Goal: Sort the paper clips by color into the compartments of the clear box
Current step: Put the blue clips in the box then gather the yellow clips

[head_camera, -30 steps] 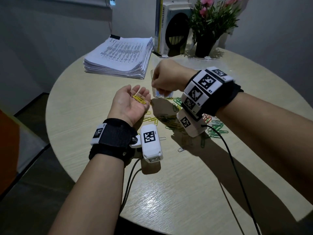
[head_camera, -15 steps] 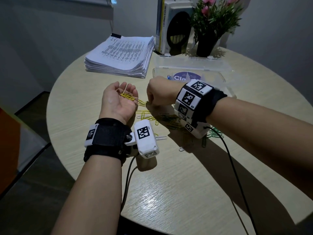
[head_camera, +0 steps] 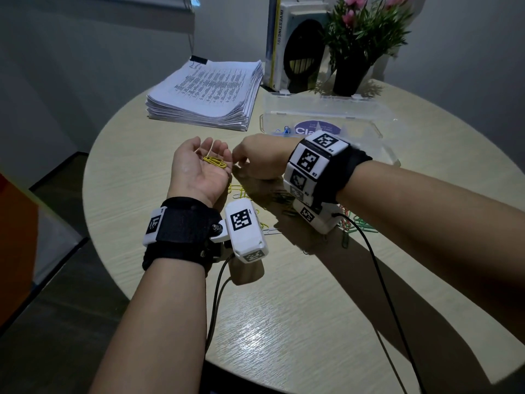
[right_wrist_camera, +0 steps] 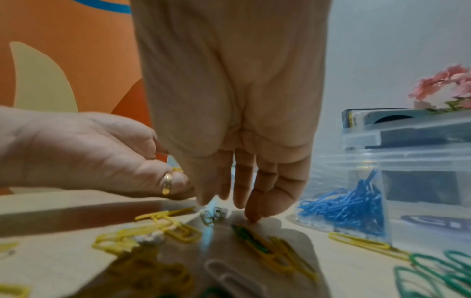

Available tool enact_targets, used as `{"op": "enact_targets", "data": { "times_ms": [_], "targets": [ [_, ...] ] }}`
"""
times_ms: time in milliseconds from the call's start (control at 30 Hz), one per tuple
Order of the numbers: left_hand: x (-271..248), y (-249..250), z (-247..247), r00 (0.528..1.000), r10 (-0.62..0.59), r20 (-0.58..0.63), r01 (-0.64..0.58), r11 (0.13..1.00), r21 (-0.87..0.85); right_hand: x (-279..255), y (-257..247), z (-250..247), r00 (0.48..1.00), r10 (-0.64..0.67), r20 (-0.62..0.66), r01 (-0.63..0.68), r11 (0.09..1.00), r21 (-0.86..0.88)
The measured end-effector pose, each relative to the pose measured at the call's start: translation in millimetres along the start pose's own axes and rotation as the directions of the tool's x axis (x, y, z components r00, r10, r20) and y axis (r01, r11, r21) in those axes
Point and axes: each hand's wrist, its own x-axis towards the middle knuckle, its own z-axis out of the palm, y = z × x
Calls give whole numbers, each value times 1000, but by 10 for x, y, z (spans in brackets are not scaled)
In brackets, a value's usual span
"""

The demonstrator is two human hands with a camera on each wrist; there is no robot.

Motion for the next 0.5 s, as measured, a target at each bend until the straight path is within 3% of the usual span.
{"op": "enact_targets", "data": {
  "times_ms": [167, 300, 500],
  "targets": [
    [14, 35, -20, 1000, 6, -7, -6, 1000, -25, -35, 7, -6, 998, -65, 12, 65, 998, -8],
    [17, 40, -18, 1000, 9, -5, -9, 999, -32, -128, 39, -13, 998, -40, 44, 37, 997, 64],
    [16, 11, -19, 1000, -1, -2, 1, 1000, 0, -159, 22, 10, 998, -58, 25, 57, 998, 26]
  ]
}}
